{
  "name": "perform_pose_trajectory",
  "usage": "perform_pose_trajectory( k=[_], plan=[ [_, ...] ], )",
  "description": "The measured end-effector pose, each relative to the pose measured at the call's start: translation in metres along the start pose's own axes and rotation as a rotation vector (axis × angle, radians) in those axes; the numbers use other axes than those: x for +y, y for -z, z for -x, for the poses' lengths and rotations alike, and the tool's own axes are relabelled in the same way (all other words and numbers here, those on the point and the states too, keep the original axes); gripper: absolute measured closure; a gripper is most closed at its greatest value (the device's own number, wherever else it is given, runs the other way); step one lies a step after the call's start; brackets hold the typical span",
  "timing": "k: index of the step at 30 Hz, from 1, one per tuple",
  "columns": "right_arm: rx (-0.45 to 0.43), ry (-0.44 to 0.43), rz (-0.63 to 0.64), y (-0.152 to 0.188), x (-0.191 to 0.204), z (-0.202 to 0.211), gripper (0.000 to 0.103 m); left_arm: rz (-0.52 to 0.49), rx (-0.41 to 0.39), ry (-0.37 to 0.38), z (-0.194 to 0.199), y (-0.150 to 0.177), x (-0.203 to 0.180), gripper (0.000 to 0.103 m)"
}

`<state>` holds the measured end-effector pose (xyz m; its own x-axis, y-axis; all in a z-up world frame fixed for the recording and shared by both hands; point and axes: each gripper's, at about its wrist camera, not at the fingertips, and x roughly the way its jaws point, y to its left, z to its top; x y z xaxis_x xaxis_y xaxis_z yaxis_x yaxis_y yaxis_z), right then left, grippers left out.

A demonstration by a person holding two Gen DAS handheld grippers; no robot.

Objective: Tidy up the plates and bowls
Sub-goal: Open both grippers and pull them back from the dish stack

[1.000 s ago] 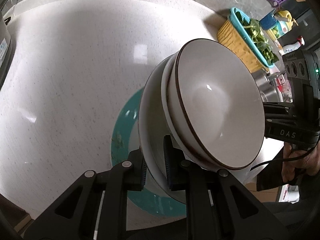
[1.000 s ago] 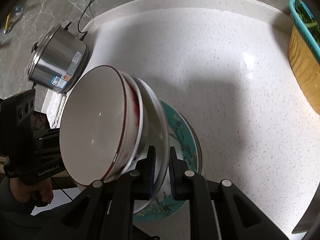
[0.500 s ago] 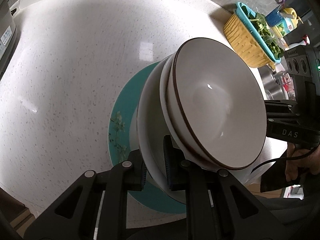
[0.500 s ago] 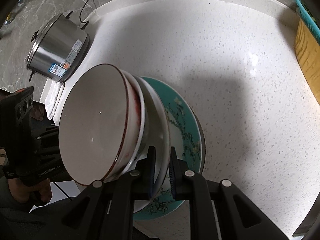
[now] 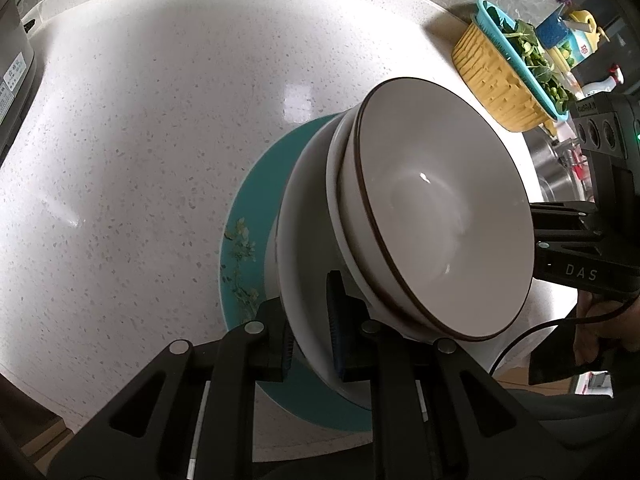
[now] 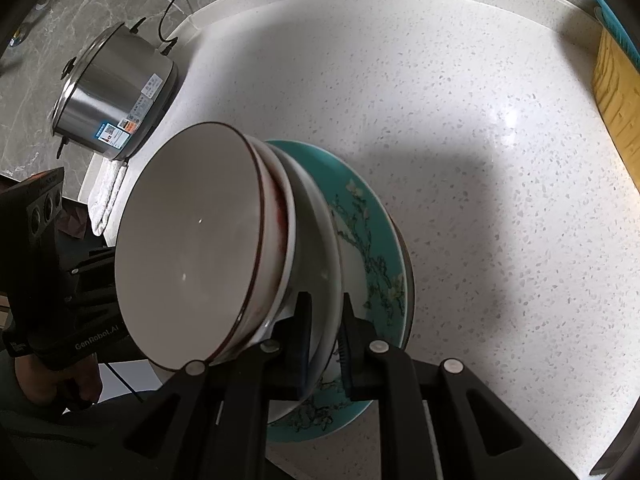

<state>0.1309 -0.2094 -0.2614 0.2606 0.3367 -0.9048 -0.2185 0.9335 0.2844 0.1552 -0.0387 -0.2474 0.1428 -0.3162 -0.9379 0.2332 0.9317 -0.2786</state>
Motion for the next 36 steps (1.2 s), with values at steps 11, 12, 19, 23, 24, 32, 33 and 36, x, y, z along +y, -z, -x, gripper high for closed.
perform_pose_trajectory(
  k=[11,12,19,23,24,32,33,36],
  plan=[
    [-0.018,-0.007,-0.002,0.005,0.000,0.002,0.086,0.041,-0.025,0.010,0.002,0.004,0.004,0.090],
    [-0.020,-0.009,-0.002,0.006,0.000,0.003,0.085,0.044,-0.033,0.008,0.003,0.005,0.005,0.089],
    [-0.021,-0.014,0.013,0.015,0.002,0.007,0.071,0.061,-0.085,-0.004,0.020,0.013,0.007,0.089],
    [-0.031,-0.024,0.031,0.020,-0.002,0.014,0.060,0.087,-0.109,-0.019,0.027,0.024,0.003,0.087],
    [-0.033,-0.033,0.036,0.021,-0.002,0.015,0.059,0.092,-0.115,-0.026,0.030,0.027,0.000,0.087],
    [-0.095,-0.047,0.066,0.029,-0.007,0.046,0.031,0.133,-0.211,-0.086,0.066,0.056,-0.013,0.071],
    [-0.131,-0.055,0.058,0.030,-0.010,0.056,0.026,0.135,-0.235,-0.094,0.073,0.059,-0.014,0.052],
    [-0.228,-0.056,0.036,0.033,-0.014,0.078,0.020,0.121,-0.329,-0.151,0.100,0.062,-0.021,0.036]
  ],
)
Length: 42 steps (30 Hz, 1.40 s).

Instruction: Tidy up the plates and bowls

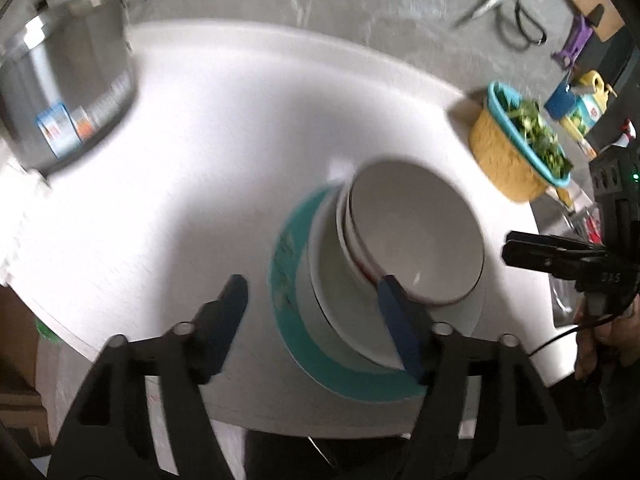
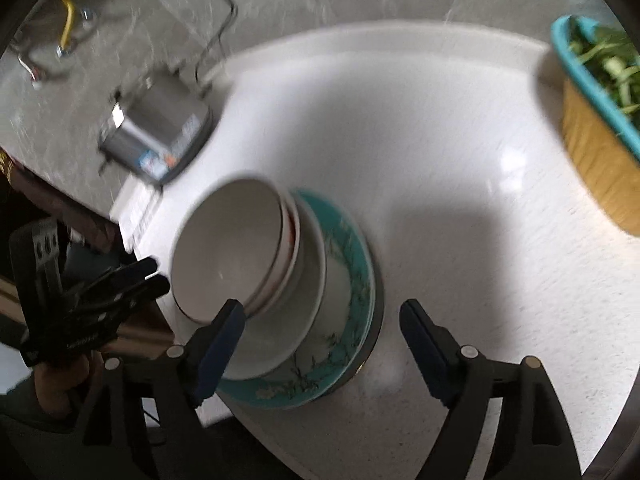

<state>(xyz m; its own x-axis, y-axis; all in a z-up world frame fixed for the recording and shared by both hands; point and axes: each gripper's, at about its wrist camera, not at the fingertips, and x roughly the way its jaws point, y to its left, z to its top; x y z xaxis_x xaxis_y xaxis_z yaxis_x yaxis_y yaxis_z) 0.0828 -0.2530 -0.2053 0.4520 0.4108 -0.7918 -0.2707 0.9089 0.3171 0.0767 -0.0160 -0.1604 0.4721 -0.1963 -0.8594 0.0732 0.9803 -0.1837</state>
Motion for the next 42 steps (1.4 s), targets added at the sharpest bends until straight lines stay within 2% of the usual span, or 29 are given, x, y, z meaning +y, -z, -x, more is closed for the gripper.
perform_pose_trajectory(
  k=[3,4,7,9,10,12,16,19,20,21,23,25,27,28,30,32,34,40,42],
  plan=[
    [-0.116,0.016,-0.012,-0.002,0.006,0.024,0.007,-0.017,-0.054,-0.069,0.022,-0.008,-0.007,0.034],
    [-0.150,0.018,-0.008,-0.002,0.010,0.030,0.000,-0.017,-0.074,-0.072,0.029,-0.010,-0.008,0.034],
    [-0.287,0.059,0.026,0.003,0.031,0.058,0.000,-0.011,-0.173,-0.057,0.059,-0.013,-0.010,0.033],
    [-0.340,0.105,0.056,0.008,0.048,0.070,0.000,-0.016,-0.226,-0.024,0.077,-0.010,-0.010,0.027],
    [-0.354,0.132,0.072,0.010,0.055,0.073,0.000,-0.015,-0.244,-0.004,0.087,-0.008,-0.009,0.027],
    [-0.417,0.185,0.112,0.020,0.077,0.086,0.000,-0.017,-0.254,0.028,0.101,-0.004,-0.008,0.027],
    [-0.586,0.223,0.193,0.048,0.117,0.120,0.000,-0.049,-0.263,0.001,0.136,0.012,-0.005,0.026],
    [-0.681,0.275,0.225,0.065,0.149,0.137,0.000,0.008,-0.251,0.015,0.158,0.022,0.001,0.025],
    [-0.715,0.324,0.207,0.072,0.158,0.142,0.000,0.017,-0.253,0.020,0.166,0.024,0.002,0.019],
    [-0.744,0.390,0.171,0.079,0.165,0.144,0.000,0.018,-0.251,0.010,0.171,0.028,0.001,0.008],
    [-0.754,0.408,0.152,0.082,0.174,0.145,0.000,0.027,-0.243,-0.040,0.185,0.033,-0.001,0.000],
    [-0.720,0.335,0.145,0.085,0.179,0.145,0.000,0.033,-0.250,-0.055,0.197,0.039,-0.004,0.000],
    [-0.731,0.303,0.155,0.089,0.185,0.147,0.000,0.075,-0.241,-0.068,0.205,0.045,-0.003,0.000],
    [-0.734,0.296,0.165,0.092,0.189,0.148,0.000,0.104,-0.228,-0.061,0.207,0.047,-0.001,0.000],
    [-0.697,0.247,0.190,0.090,0.192,0.149,0.000,0.132,-0.206,0.006,0.209,0.054,0.000,0.000],
    [-0.643,0.177,0.191,0.089,0.190,0.147,0.000,0.118,-0.208,-0.037,0.209,0.059,-0.007,0.000],
    [-0.633,0.141,0.181,0.093,0.188,0.150,0.000,0.077,-0.217,-0.100,0.210,0.064,-0.020,0.000],
    [-0.600,0.149,0.177,0.096,0.176,0.159,0.000,0.065,-0.258,-0.232,0.219,0.071,-0.061,0.000],
    [-0.548,0.184,0.156,0.092,0.168,0.159,0.000,0.061,-0.259,-0.278,0.223,0.072,-0.073,0.000]
  ],
)
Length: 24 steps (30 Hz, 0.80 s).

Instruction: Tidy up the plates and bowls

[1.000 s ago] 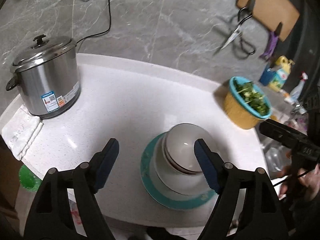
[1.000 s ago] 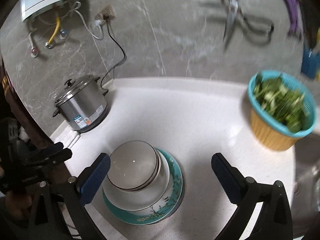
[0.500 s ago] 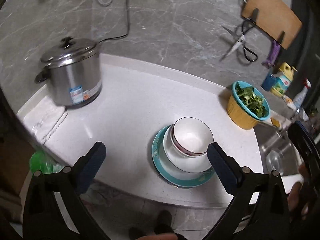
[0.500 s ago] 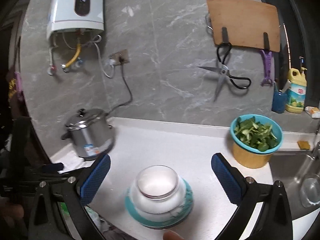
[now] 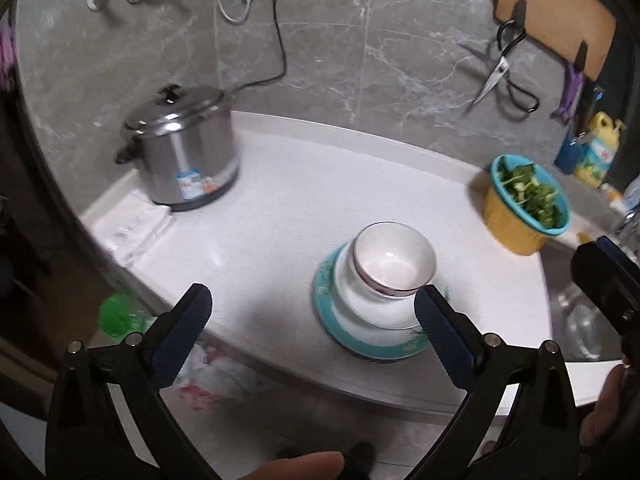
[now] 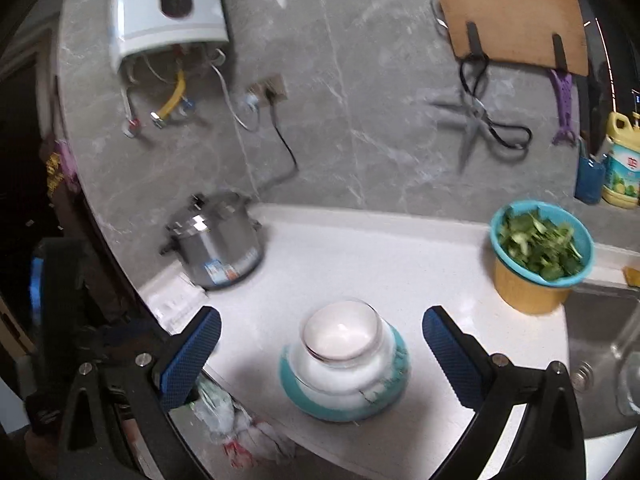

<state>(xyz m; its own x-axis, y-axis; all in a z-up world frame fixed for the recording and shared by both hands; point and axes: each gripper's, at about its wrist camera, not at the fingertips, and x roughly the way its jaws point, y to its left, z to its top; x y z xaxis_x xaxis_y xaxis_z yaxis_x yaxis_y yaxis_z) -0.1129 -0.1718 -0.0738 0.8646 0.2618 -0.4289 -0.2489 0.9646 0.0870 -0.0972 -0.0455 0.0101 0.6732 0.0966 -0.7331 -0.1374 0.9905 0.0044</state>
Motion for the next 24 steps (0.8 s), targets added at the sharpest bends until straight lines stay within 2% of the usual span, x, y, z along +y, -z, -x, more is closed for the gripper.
perform_pose_trajectory(
  k=[9,13,24],
  plan=[
    [0.102,0.066,-0.056,0.003,-0.027,0.003,0.000,0.025,0.006,-0.018,0.031,0.010,-0.032,0.000],
    [0.135,0.074,-0.048,0.006,-0.028,0.001,0.000,0.016,0.007,-0.029,0.037,0.014,-0.041,0.000],
    [0.207,0.171,-0.040,0.010,-0.029,-0.001,0.000,0.004,0.007,-0.012,0.043,0.015,-0.048,0.000]
  ],
)
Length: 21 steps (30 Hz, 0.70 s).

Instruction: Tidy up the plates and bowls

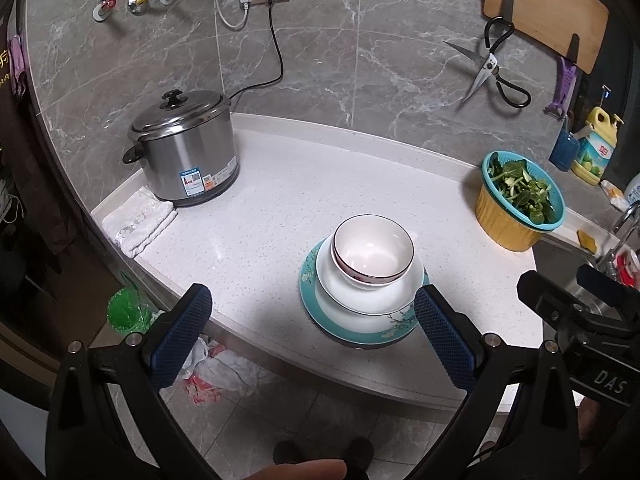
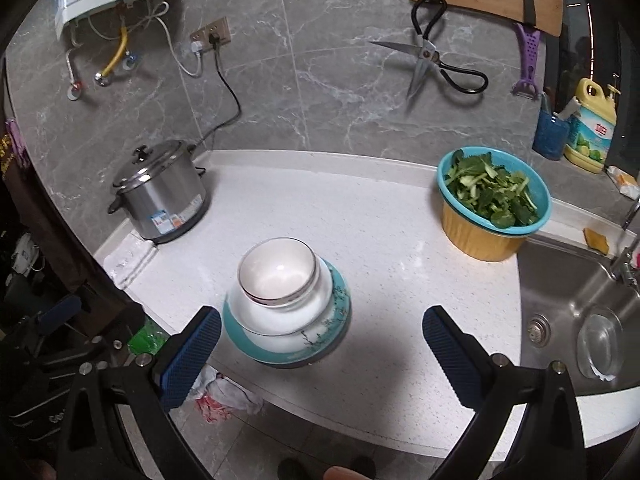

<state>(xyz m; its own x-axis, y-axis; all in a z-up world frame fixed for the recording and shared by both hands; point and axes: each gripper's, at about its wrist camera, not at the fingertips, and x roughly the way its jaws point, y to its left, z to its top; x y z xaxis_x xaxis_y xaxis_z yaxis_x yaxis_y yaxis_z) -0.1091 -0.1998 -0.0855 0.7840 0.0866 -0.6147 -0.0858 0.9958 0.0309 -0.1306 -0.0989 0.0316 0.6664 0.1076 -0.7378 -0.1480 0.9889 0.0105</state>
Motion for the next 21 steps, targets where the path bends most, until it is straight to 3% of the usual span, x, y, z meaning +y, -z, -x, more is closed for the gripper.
perform_pose_trajectory(
  k=[21],
  plan=[
    [0.033,0.019,0.000,0.007,0.001,0.001,0.000,0.013,0.009,-0.028,-0.001,0.004,0.011,0.000]
  ],
)
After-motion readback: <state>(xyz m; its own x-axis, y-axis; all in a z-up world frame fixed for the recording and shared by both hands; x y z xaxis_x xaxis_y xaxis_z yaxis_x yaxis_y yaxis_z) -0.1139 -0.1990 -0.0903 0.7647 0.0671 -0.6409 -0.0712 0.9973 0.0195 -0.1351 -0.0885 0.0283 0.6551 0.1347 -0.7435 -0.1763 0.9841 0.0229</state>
